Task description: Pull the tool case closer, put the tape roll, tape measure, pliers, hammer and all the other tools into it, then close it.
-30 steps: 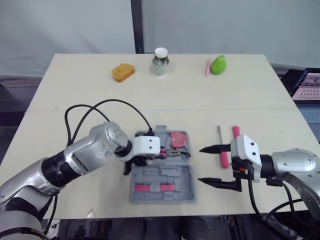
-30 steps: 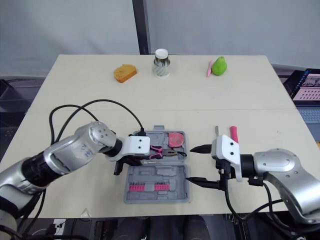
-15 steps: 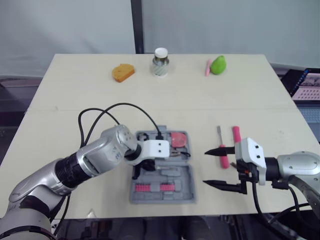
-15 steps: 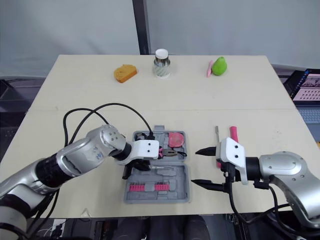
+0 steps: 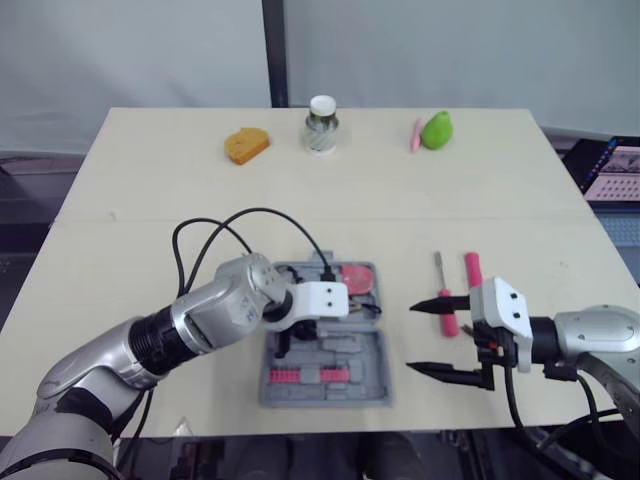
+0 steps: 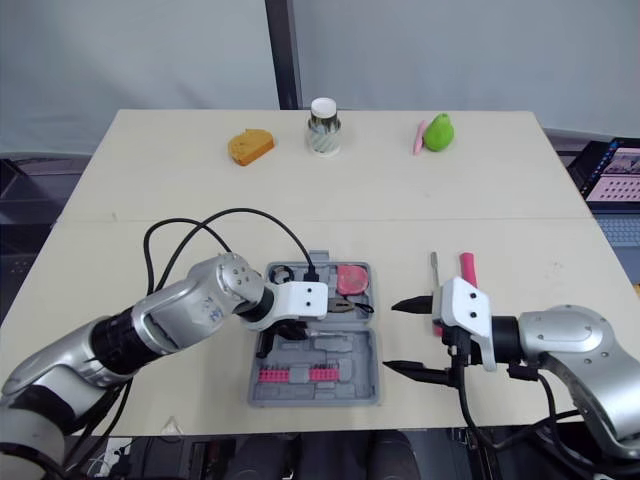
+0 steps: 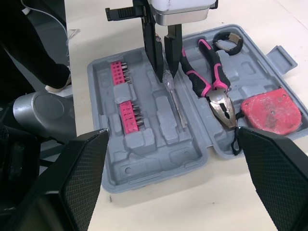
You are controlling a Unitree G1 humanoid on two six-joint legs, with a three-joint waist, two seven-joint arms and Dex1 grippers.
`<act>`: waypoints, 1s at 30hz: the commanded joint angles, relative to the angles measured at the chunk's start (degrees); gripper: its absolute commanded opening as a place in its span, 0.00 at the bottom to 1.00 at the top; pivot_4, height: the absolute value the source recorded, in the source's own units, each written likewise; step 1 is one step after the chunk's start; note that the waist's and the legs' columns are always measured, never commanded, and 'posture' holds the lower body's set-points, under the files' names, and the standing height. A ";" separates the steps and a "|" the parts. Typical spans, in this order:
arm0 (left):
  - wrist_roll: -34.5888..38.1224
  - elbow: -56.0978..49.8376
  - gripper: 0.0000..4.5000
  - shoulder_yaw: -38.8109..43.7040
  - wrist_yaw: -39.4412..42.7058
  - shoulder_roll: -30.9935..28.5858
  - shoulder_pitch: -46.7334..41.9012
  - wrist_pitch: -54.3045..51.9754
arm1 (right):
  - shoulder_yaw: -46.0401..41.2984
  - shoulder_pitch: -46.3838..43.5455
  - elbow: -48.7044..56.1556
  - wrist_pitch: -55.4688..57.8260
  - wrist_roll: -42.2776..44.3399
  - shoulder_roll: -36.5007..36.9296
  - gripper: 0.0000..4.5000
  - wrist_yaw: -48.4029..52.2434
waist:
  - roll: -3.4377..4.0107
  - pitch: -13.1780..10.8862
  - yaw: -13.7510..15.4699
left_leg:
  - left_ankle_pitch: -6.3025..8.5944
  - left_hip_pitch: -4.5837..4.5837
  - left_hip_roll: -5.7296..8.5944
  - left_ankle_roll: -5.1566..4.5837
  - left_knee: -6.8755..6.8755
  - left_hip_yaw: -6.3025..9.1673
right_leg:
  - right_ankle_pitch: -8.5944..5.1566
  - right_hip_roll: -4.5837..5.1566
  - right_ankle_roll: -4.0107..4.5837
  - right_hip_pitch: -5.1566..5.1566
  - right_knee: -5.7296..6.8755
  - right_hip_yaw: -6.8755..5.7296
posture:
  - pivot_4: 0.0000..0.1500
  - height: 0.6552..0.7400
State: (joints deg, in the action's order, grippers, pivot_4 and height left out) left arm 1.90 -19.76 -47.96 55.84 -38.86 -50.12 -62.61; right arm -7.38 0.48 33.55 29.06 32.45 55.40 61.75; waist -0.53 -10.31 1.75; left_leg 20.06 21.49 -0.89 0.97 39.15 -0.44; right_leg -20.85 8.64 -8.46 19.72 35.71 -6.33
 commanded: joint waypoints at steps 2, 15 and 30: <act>-0.66 -1.12 0.01 -0.04 -0.63 0.17 0.29 -1.10 | -1.39 -0.12 0.80 -0.94 -0.02 0.19 1.00 -0.12 | 0.00 0.00 -0.01 | 0.00 0.00 0.00 0.00 0.00 0.01 | 0.00 0.00 0.00 0.00 0.00 0.00 | 1.00 1.00; -0.76 -0.75 0.01 -0.80 -1.68 0.81 1.30 -1.03 | -1.44 -0.09 1.09 -0.71 -0.02 -0.18 1.00 -0.62 | 0.00 0.00 0.00 | 0.00 0.00 0.00 0.00 0.00 0.01 | 0.00 0.00 0.00 0.00 0.00 0.00 | 1.00 1.00; -1.40 0.36 0.01 -1.28 -1.83 0.95 1.22 0.73 | -1.27 -0.57 0.73 -0.63 0.02 -0.18 1.00 -0.59 | 0.00 0.00 0.01 | 0.00 0.00 0.00 0.00 0.01 0.01 | 0.00 0.00 0.00 0.00 0.00 0.00 | 1.00 1.00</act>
State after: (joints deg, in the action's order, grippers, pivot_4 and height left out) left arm 1.51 -19.08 -49.07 53.93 -38.10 -48.91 -62.60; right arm -7.38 0.36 33.55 28.91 32.02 55.39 61.64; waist -0.54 -10.31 1.75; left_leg 20.06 21.49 -0.89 0.97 39.15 -0.43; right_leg -20.85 8.64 -8.46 19.72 35.71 -6.34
